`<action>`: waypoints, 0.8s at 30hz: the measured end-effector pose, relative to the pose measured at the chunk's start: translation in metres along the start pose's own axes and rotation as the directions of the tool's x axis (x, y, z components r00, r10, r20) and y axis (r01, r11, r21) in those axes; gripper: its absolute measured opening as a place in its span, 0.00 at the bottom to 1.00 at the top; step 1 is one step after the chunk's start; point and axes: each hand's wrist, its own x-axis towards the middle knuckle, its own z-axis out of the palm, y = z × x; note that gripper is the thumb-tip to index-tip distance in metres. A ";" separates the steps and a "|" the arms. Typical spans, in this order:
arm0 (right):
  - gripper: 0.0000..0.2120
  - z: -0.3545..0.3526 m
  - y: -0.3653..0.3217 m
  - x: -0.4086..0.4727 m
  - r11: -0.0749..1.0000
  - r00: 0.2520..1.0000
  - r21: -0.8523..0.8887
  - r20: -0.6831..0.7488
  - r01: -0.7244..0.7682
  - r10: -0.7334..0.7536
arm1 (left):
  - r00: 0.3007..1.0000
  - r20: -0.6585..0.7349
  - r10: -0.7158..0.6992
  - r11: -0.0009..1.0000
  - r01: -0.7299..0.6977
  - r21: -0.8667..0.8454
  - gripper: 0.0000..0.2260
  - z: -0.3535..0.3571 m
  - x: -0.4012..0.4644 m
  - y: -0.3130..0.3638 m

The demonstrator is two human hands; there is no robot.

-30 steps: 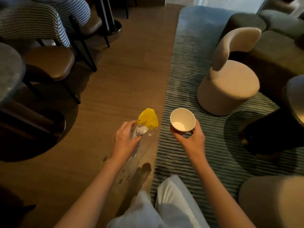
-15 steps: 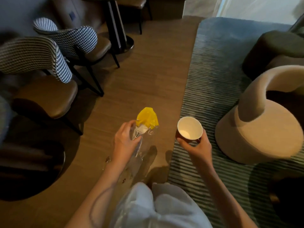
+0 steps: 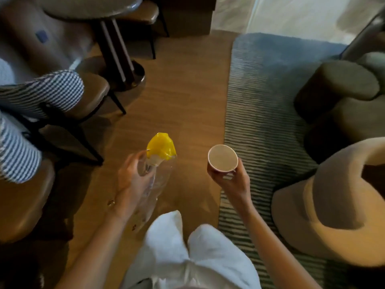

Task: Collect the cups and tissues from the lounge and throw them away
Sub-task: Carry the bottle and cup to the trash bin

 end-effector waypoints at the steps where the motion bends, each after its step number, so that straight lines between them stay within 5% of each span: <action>1: 0.31 0.006 -0.002 0.022 1.000 0.999 -0.004 -0.026 -0.031 0.031 | 0.999 0.031 0.038 0.999 -0.038 0.018 0.19 0.005 0.027 0.001; 9: 0.32 0.032 0.016 0.200 0.978 0.960 0.017 -0.186 -0.209 0.208 | 0.969 0.207 0.136 0.991 -0.137 -0.011 0.19 0.105 0.234 -0.001; 19: 0.32 0.026 0.011 0.513 0.991 0.955 0.043 -0.263 -0.130 0.137 | 0.924 0.215 0.318 0.948 -0.315 -0.047 0.24 0.214 0.522 0.063; 24: 0.33 0.018 0.019 0.642 0.996 0.966 -0.016 -0.247 -0.085 0.078 | 0.941 0.227 0.251 0.968 -0.239 -0.079 0.23 0.277 0.639 0.084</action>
